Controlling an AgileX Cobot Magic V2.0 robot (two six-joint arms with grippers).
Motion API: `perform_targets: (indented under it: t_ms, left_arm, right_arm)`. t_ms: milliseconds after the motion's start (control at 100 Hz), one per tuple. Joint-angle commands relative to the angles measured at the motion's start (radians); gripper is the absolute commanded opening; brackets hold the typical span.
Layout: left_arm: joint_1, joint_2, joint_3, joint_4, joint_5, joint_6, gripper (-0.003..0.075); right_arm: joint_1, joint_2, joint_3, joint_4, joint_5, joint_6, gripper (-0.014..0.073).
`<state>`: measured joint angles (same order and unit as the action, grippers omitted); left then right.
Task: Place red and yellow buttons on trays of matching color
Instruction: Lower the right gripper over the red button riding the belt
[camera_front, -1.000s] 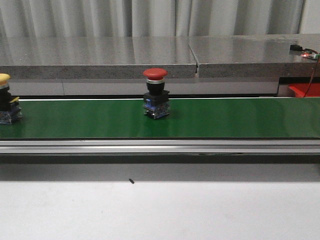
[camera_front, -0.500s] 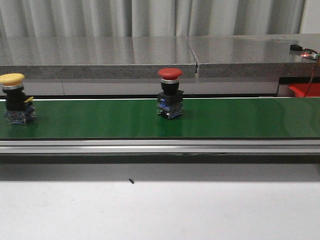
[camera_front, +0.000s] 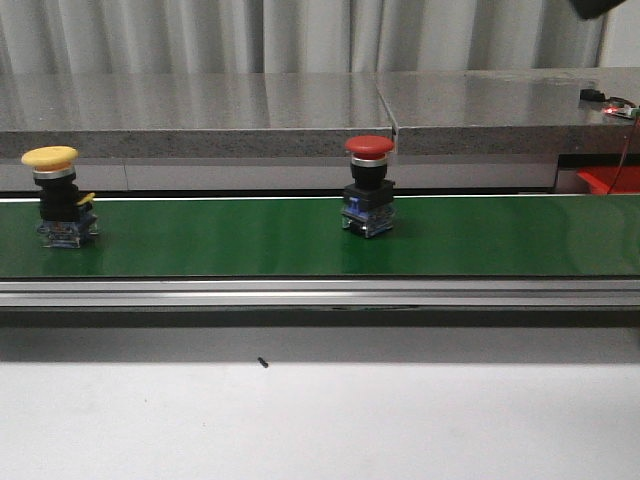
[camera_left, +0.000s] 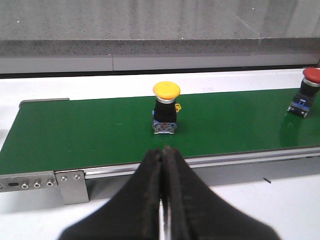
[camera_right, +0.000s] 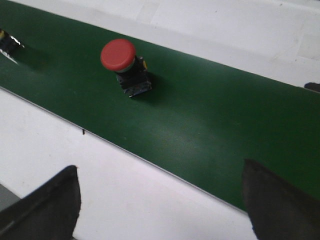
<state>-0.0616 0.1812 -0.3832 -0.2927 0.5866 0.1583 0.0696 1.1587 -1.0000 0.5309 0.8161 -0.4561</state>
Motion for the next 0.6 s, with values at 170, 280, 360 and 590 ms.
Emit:
perform_targets:
  t_ms: [170,280,360,590]
  left_arm:
    - [-0.007,0.01,-0.026,-0.02,-0.077,-0.003,-0.002]
    - [-0.007,0.01,-0.026,-0.02,-0.077,-0.003,-0.002]
    - [-0.007,0.01,-0.026,-0.02,-0.077,-0.003,-0.002]
    - [-0.007,0.01,-0.026,-0.02,-0.077,-0.003,-0.002]
  right_arm:
    - [0.154,0.175,-0.133,-0.209,-0.083,0.119,0.0645]
    - [0.19,0.251,-0.181,-0.228,-0.083,0.133,0.0645]
    - [0.196,0.302,-0.217,-0.228,-0.087,0.133,0.0645]
    - [0.201,0.412,-0.301,-0.229,-0.087,0.133,0.0645]
